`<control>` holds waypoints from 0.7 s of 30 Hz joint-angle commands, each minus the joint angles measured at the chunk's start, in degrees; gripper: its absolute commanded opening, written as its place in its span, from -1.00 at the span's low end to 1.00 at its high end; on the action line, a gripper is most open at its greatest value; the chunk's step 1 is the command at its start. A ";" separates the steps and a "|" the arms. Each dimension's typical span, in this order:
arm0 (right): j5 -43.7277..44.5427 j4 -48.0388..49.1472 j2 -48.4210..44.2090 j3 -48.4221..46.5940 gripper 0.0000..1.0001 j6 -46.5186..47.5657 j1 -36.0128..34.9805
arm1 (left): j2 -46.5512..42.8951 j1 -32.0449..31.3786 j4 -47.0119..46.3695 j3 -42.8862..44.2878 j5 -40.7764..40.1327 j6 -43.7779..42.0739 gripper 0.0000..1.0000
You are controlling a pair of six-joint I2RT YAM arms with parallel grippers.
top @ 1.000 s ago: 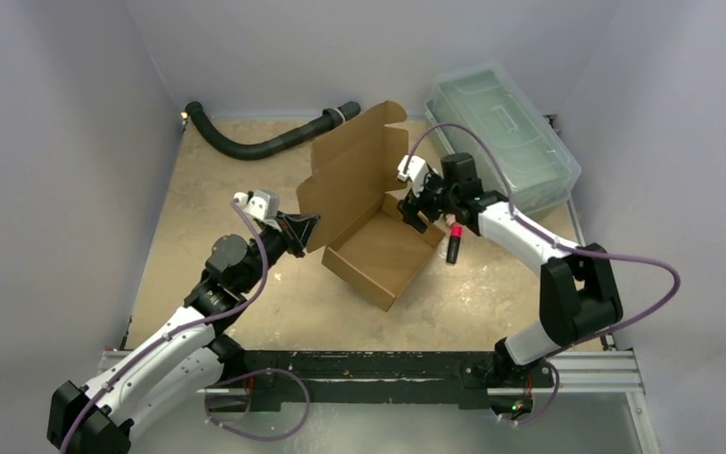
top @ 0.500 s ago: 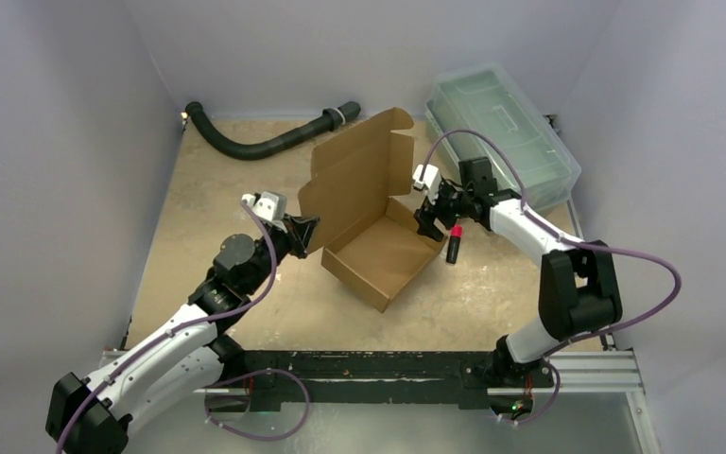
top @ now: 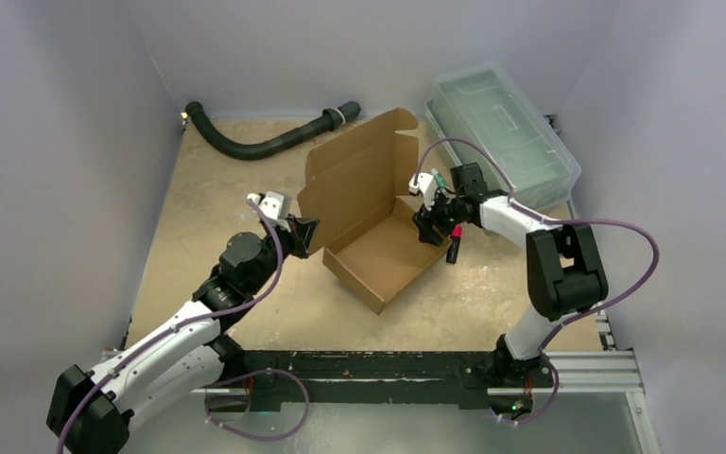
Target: Fold the paper box
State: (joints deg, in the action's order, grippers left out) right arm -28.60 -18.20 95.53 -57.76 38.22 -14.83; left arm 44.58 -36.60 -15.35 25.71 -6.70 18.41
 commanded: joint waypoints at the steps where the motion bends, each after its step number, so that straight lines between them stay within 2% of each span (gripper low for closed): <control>1: 3.42 2.77 1.43 -2.18 0.29 -3.70 -0.02 | 1.11 -0.52 -0.91 0.78 -0.86 -0.46 -1.00; 3: 4.12 3.78 1.63 -2.14 0.14 -4.89 -0.03 | 1.22 -0.49 -0.93 0.73 -1.31 -0.28 -1.00; 8: 2.95 6.10 1.87 -2.10 -0.66 -7.76 -0.09 | 0.36 -0.42 -0.48 0.63 -2.62 1.51 -0.98; 10: 1.72 7.30 1.50 -1.66 -0.86 -8.89 -0.02 | -0.11 -0.46 -0.41 0.42 -3.72 3.25 -0.66; 12: 0.36 8.90 1.18 -1.17 -0.96 -10.28 0.02 | -0.43 -0.42 0.15 0.47 -4.46 5.72 -0.28; 14: 0.51 9.48 0.90 -0.85 -1.00 -10.35 0.02 | -0.41 -0.38 0.15 0.16 -4.27 8.37 -0.04; 17: 0.75 10.78 -0.15 0.26 -1.00 -10.29 -0.02 | -0.05 -0.18 0.76 -0.09 -4.11 11.83 0.14; 21: -0.02 11.14 -0.75 0.54 -1.00 -10.70 0.02 | -1.03 1.54 1.40 -0.76 -2.16 16.11 0.22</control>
State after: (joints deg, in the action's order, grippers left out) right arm -26.09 -10.37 98.04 -57.56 29.08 -14.68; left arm 44.86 -36.62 -13.80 25.58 -10.13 28.23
